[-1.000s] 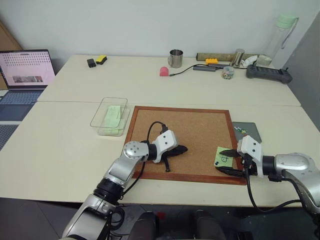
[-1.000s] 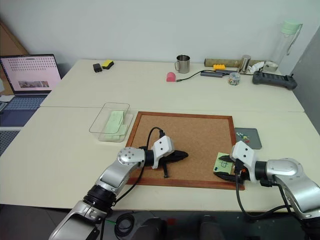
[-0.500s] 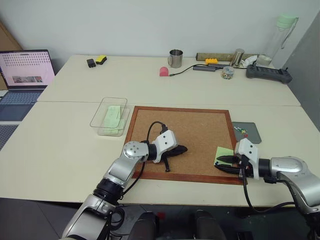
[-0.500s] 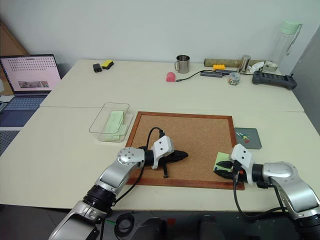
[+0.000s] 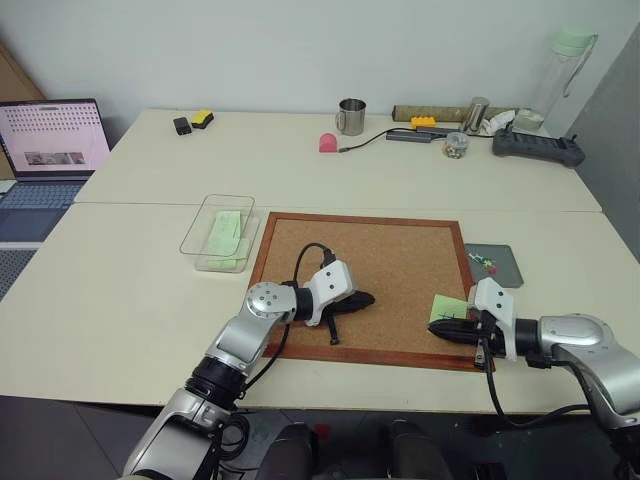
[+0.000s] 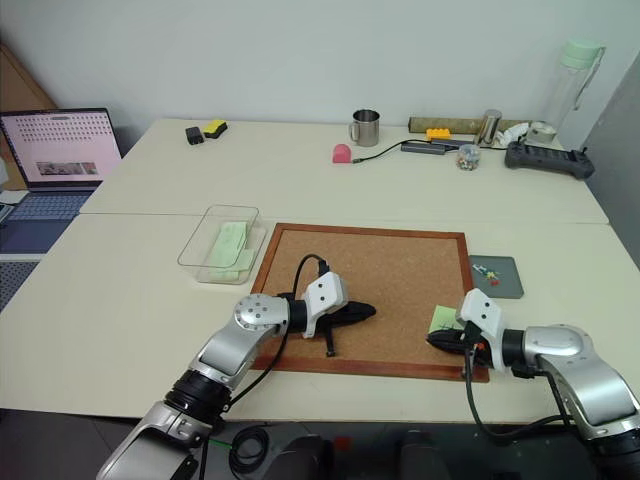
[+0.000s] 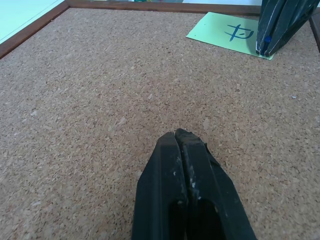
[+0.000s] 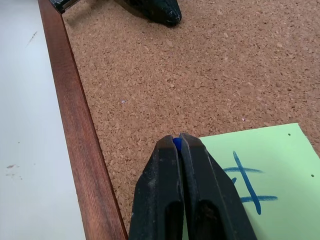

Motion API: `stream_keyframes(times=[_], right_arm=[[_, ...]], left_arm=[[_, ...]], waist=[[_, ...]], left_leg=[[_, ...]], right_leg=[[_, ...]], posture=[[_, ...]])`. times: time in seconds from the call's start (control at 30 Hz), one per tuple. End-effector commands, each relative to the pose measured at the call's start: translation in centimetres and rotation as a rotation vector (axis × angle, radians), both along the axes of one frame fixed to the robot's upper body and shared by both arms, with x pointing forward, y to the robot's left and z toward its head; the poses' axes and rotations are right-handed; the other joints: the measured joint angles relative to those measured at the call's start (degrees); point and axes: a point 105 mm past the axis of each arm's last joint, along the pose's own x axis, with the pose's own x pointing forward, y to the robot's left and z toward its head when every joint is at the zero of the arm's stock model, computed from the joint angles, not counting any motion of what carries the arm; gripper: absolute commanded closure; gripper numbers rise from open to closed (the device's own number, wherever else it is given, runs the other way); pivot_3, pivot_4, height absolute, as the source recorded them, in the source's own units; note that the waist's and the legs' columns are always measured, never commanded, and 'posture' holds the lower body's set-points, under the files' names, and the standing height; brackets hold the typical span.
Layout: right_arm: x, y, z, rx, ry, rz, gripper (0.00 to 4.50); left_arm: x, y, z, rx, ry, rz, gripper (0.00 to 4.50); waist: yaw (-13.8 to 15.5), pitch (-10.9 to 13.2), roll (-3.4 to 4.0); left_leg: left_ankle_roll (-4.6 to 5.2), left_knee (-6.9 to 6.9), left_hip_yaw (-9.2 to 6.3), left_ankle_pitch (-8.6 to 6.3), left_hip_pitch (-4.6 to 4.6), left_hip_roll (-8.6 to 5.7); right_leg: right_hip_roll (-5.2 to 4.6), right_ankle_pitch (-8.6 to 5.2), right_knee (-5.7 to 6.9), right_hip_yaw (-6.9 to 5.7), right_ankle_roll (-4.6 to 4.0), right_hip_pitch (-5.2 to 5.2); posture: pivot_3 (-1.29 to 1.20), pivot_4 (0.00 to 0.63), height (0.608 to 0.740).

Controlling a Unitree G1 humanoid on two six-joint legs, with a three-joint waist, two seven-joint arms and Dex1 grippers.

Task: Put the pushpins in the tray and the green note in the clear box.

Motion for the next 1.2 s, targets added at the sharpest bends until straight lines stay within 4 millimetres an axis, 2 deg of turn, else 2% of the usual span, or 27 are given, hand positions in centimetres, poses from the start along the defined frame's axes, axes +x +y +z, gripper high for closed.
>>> stream_keyframes(times=[0.03, 0.17, 0.23, 0.37, 0.4, 0.43, 0.53, 0.6, 0.67, 0.7, 0.83, 1.0, 1.2], right_arm=[[-0.2, 0.8, 4.0, 0.028, -0.122, 0.088, 4.47], [-0.2, 1.0, 5.1, 0.010, -0.156, 0.109, 4.47], [-0.1, 1.1, 5.5, -0.013, -0.187, 0.127, 4.47], [0.2, 1.4, 5.8, -0.088, -0.264, 0.177, 4.47], [0.4, 1.6, 5.9, -0.114, -0.294, 0.194, 4.47], [0.5, 1.6, 5.9, -0.133, -0.317, 0.206, 4.50], [1.1, 1.8, 6.1, -0.194, -0.400, 0.243, 4.50], [1.5, 1.9, 6.3, -0.226, -0.456, 0.268, 4.50], [1.7, 2.1, 6.4, -0.248, -0.497, 0.295, 4.50], [1.8, 2.3, 6.6, -0.256, -0.522, 0.309, 4.50], [2.3, 3.2, 7.6, -0.299, -0.651, 0.377, 4.50], [2.4, 4.2, 8.3, -0.334, -0.770, 0.461, 4.50], [1.9, 4.9, 8.2, -0.338, -0.800, 0.516, 4.50]], left_arm=[[-0.4, 0.7, -2.4, 0.071, 0.064, 0.017, 4.50], [0.0, 0.8, -2.3, 0.058, 0.061, 0.036, 4.50], [0.7, 0.7, -1.6, 0.028, 0.047, 0.064, 4.50], [1.8, 0.9, 1.6, -0.096, 0.040, 0.114, 4.50], [1.7, 1.2, 2.9, -0.148, 0.067, 0.109, 4.50], [1.5, 1.5, 3.9, -0.188, 0.095, 0.099, 4.13], [0.1, 2.9, 6.3, -0.292, 0.215, 0.072, 3.57], [-0.9, 3.8, 7.1, -0.339, 0.299, 0.059, 3.20], [-1.1, 4.2, 7.4, -0.379, 0.359, 0.080, 2.73], [-1.2, 4.2, 7.5, -0.403, 0.387, 0.089, 2.63], [-1.7, 3.1, 8.2, -0.495, 0.473, 0.082, 1.83], [-0.5, 0.5, 8.4, -0.588, 0.527, 0.141, 0.96], [-0.4, -2.1, 9.8, -0.682, 0.584, 0.065, 0.96]], waist=[[-0.01, 0.00, 0.00], [0.01, -0.01, 0.00], [0.02, 0.00, -0.03], [0.03, 0.01, -0.04], [0.01, 0.03, -0.07], [-0.15, 0.06, -0.12], [-0.40, 0.10, -0.17], [-0.70, 0.13, -0.19], [-0.76, 0.13, -0.17], [-0.77, 0.13, -0.17], [-0.64, 0.16, -0.22], [-0.17, 0.20, -0.29], [0.02, 0.20, -0.30]], left_leg=[[0.00, 0.00, 0.01, 0.00, 0.00, 0.00], [0.00, 0.02, 0.00, 0.00, 0.02, 0.00], [0.00, 0.02, 0.00, 0.00, 0.01, 0.00], [0.00, 0.05, 0.02, 0.00, -0.01, -0.01], [0.00, 0.05, 0.02, 0.01, -0.02, -0.01], [0.00, 0.06, 0.01, 0.01, -0.02, 0.00], [-0.01, 0.01, 0.01, 0.01, -0.13, 0.05], [-0.02, -0.01, 0.00, 0.01, -0.14, 0.06], [-0.02, -0.01, 0.00, 0.01, -0.13, 0.03], [-0.02, -0.01, 0.01, 0.01, -0.14, 0.03], [-0.02, 0.03, 0.01, 0.01, -0.13, 0.01], [-0.04, 0.04, 0.01, 0.02, -0.12, 0.00], [-0.11, 0.04, 0.02, 0.05, -0.13, -0.01]], right_leg=[[0.00, 0.00, 0.00, 0.01, 0.00, 0.00], [0.00, -0.01, -0.02, -0.01, 0.02, 0.03], [0.00, -0.01, -0.03, -0.01, 0.01, 0.03], [-0.01, 0.00, -0.02, 0.01, 0.01, 0.02], [-0.01, -0.01, -0.02, 0.01, 0.02, 0.00], [0.00, -0.03, -0.02, 0.00, 0.06, 0.00], [0.04, 0.00, 0.05, -0.01, 0.01, -0.18], [0.04, 0.00, 0.07, -0.02, 0.00, -0.21], [0.01, 0.00, 0.06, 0.00, 0.01, -0.19], [0.01, 0.00, 0.04, 0.00, 0.01, -0.19], [-0.01, 0.00, 0.02, 0.02, 0.01, -0.16], [-0.02, 0.00, -0.01, 0.03, 0.00, -0.14], [-0.02, 0.01, -0.01, 0.04, -0.01, -0.14]], posture=[[0.00, 0.150, 0.740], [0.00, 0.150, 0.740], [0.00, 0.150, 0.740], [0.00, 0.150, 0.740], [0.00, 0.150, 0.740], [0.00, 0.150, 0.740], [0.00, 0.150, 0.740], [0.00, 0.150, 0.740], [0.00, 0.150, 0.740], [0.00, 0.150, 0.740], [0.00, 0.150, 0.740], [0.00, 0.150, 0.740], [0.00, 0.150, 0.740]])
